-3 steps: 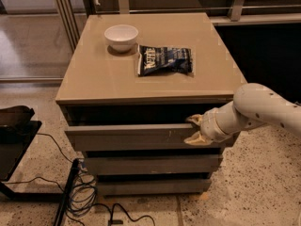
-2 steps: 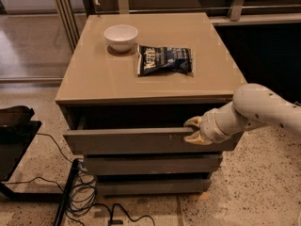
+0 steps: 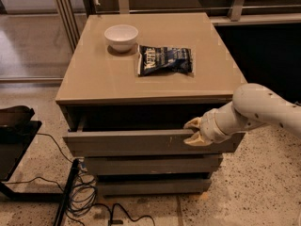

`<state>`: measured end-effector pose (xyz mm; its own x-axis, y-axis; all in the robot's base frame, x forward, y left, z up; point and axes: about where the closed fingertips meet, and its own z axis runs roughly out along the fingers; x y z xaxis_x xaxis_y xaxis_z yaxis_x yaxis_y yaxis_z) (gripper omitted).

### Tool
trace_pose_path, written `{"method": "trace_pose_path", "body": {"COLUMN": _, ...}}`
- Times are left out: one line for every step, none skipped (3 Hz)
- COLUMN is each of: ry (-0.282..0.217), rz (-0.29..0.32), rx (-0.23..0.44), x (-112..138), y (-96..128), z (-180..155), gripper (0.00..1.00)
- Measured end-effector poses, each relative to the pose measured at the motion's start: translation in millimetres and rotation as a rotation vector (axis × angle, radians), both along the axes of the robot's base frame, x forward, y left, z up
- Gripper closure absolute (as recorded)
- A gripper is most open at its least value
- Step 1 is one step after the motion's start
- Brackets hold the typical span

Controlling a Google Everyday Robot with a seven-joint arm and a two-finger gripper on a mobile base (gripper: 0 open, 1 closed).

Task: Open top drawer

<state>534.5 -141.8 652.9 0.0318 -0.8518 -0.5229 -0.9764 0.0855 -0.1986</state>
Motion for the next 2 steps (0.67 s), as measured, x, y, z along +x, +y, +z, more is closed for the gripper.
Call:
{"method": "trace_pose_path", "body": {"ry": 0.004, "rz": 0.0, "rx": 0.006, "x": -10.8, "y": -2.0, "z": -2.6, "gripper": 1.0}}
{"method": "trace_pose_path", "body": {"ry": 0.004, "rz": 0.0, "rx": 0.006, "x": -10.8, "y": -2.0, "z": 0.0, "gripper": 1.0}}
